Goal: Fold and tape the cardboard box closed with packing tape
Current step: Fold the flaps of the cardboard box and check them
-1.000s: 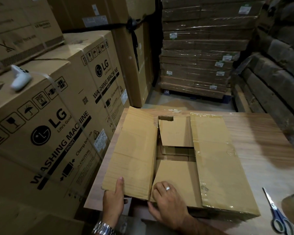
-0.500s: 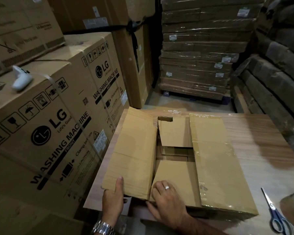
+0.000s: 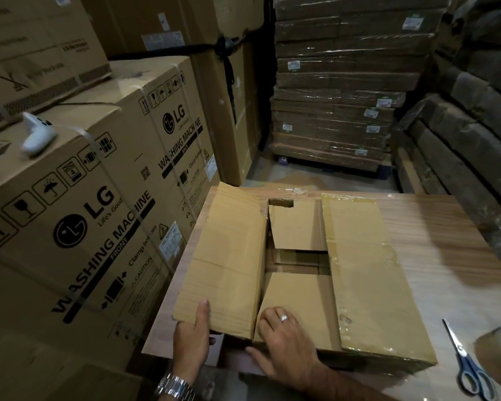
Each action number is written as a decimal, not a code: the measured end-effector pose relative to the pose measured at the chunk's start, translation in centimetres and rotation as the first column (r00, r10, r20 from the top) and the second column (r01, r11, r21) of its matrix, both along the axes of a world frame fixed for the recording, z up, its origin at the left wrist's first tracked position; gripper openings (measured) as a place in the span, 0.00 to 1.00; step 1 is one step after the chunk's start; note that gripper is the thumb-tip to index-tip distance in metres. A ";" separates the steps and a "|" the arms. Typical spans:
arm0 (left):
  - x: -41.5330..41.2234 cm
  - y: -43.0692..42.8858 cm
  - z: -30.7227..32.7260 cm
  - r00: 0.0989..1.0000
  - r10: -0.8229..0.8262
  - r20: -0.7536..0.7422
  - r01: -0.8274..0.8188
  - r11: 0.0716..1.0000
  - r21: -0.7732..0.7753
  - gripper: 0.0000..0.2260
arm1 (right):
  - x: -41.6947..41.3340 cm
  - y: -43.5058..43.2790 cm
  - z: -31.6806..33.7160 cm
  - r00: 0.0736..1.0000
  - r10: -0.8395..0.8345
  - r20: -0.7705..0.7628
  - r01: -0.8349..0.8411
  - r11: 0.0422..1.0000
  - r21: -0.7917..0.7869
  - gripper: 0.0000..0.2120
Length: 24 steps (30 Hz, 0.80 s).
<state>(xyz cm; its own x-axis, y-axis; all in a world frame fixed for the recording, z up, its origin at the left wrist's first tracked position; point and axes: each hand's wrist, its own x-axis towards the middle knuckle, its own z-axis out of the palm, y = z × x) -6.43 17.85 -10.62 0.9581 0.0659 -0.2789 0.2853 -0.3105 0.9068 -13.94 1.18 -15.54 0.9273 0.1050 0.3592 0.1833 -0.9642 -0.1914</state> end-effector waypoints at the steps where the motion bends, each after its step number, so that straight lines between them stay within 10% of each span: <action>1: 0.0 0.0 -0.1 1.000 -0.005 -0.001 0.005 1.000 0.005 0.13 | 0.0 0.0 0.0 1.000 -0.010 -0.006 0.010 1.000 -0.012 0.16; 19: -0.6 -0.8 1.8 0.991 -0.048 0.125 0.027 0.986 0.167 0.13 | -1.1 -2.2 2.8 0.997 -0.058 -0.043 0.063 0.989 0.135 0.12; 24: -1.9 -2.7 3.9 0.927 -0.260 0.272 0.197 0.951 0.236 0.12 | -3.5 -6.6 4.5 0.978 -0.189 -0.094 0.182 0.980 -0.076 0.19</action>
